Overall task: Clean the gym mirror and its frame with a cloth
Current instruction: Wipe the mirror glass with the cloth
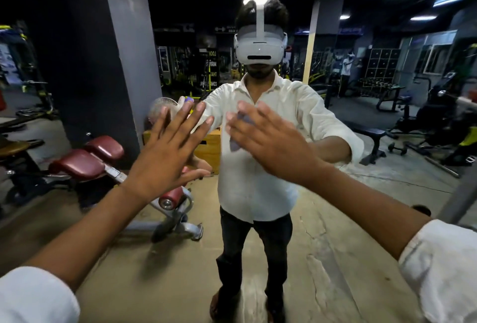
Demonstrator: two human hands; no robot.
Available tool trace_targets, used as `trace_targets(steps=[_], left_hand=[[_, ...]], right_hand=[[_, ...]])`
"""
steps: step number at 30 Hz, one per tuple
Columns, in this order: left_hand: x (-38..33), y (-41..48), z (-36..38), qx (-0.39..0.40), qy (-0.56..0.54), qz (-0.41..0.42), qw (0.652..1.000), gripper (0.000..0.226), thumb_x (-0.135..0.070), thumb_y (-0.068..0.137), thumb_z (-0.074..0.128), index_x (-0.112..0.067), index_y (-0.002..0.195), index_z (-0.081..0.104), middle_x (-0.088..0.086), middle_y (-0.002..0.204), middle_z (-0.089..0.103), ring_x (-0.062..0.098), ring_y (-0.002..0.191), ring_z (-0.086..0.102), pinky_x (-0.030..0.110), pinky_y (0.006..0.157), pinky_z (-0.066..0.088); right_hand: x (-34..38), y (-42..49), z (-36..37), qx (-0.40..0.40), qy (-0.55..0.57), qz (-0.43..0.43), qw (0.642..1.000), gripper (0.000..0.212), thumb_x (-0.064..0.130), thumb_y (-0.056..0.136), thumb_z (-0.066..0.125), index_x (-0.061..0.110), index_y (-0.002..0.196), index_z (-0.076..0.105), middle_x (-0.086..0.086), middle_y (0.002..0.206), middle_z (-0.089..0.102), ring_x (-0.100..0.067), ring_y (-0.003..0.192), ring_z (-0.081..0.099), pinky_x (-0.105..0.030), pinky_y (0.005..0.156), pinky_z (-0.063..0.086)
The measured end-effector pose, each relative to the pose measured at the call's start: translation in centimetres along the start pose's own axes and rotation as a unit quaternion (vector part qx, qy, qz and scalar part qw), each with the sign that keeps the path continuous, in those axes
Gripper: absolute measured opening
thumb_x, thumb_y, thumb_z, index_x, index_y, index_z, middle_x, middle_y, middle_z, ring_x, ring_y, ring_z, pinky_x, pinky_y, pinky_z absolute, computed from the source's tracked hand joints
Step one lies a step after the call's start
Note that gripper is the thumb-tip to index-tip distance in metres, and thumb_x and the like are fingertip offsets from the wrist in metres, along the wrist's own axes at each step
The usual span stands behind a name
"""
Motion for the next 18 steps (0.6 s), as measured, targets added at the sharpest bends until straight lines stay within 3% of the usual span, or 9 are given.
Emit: trace_targets(steps=[3, 5, 8, 12, 15, 18], left_hand=[[-0.1, 0.1, 0.1, -0.003, 0.013, 0.003, 1.0, 0.106, -0.076, 0.093, 0.041, -0.013, 0.171, 0.005, 0.016, 0.178, -0.003, 0.037, 0.165, 0.0, 0.065, 0.13, 0.007], [0.1, 0.1, -0.2, -0.006, 0.012, 0.01, 1.0, 0.104, -0.075, 0.094, 0.039, -0.013, 0.171, 0.008, 0.016, 0.178, -0.001, 0.036, 0.165, 0.001, 0.064, 0.13, 0.009], [0.9, -0.2, -0.9, -0.01, 0.011, 0.047, 0.999, 0.1, -0.072, 0.096, 0.04, -0.012, 0.171, 0.012, 0.014, 0.179, 0.001, 0.034, 0.165, 0.003, 0.063, 0.13, 0.014], [3.6, -0.1, -1.7, -0.016, -0.005, 0.013, 1.0, 0.104, -0.074, 0.095, 0.045, -0.01, 0.17, 0.012, 0.015, 0.178, 0.001, 0.034, 0.165, 0.003, 0.065, 0.13, 0.012], [3.6, -0.3, -1.4, -0.017, -0.001, 0.006, 1.0, 0.102, -0.073, 0.097, 0.041, -0.011, 0.171, 0.01, 0.015, 0.178, -0.001, 0.034, 0.165, 0.002, 0.064, 0.13, 0.011], [2.9, -1.3, -0.9, -0.025, 0.006, 0.002, 1.0, 0.097, -0.069, 0.099, 0.041, -0.009, 0.17, 0.011, 0.018, 0.178, 0.001, 0.035, 0.165, 0.003, 0.062, 0.131, 0.01]], right_hand=[[-2.4, 1.5, -1.4, -0.036, 0.012, 0.114, 0.993, 0.051, 0.009, 0.108, 0.041, 0.005, 0.159, 0.041, -0.015, 0.169, 0.032, -0.041, 0.159, 0.019, -0.056, 0.129, 0.017], [-1.1, 2.4, -1.2, -0.026, 0.018, 0.089, 0.996, 0.052, 0.009, 0.106, 0.045, 0.004, 0.158, 0.042, -0.016, 0.169, 0.032, -0.041, 0.159, 0.019, -0.056, 0.13, 0.015], [-0.3, 3.5, -1.1, 0.012, 0.026, -0.014, 0.999, 0.054, 0.014, 0.108, 0.041, 0.006, 0.161, 0.037, -0.014, 0.17, 0.03, -0.039, 0.16, 0.016, -0.054, 0.131, 0.012], [-4.7, 5.2, -3.0, -0.059, 0.003, 0.1, 0.993, 0.051, 0.013, 0.109, 0.048, 0.005, 0.159, 0.04, -0.014, 0.169, 0.033, -0.04, 0.159, 0.021, -0.057, 0.129, 0.019], [-3.5, 5.4, -3.0, -0.094, 0.039, 0.162, 0.982, 0.055, 0.007, 0.105, 0.054, 0.003, 0.158, 0.042, -0.016, 0.168, 0.034, -0.041, 0.159, 0.02, -0.059, 0.129, 0.017], [4.1, 3.3, 1.0, -0.047, 0.019, 0.076, 0.996, 0.068, 0.007, 0.1, 0.055, 0.006, 0.163, 0.028, -0.016, 0.171, 0.026, -0.039, 0.161, 0.013, -0.056, 0.131, 0.013]])
Point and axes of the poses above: each hand's wrist, its own y-axis towards the middle knuckle, its own z-axis out of the palm, x = y × z, the point moved 9 cm from there along y, towards the middle knuckle
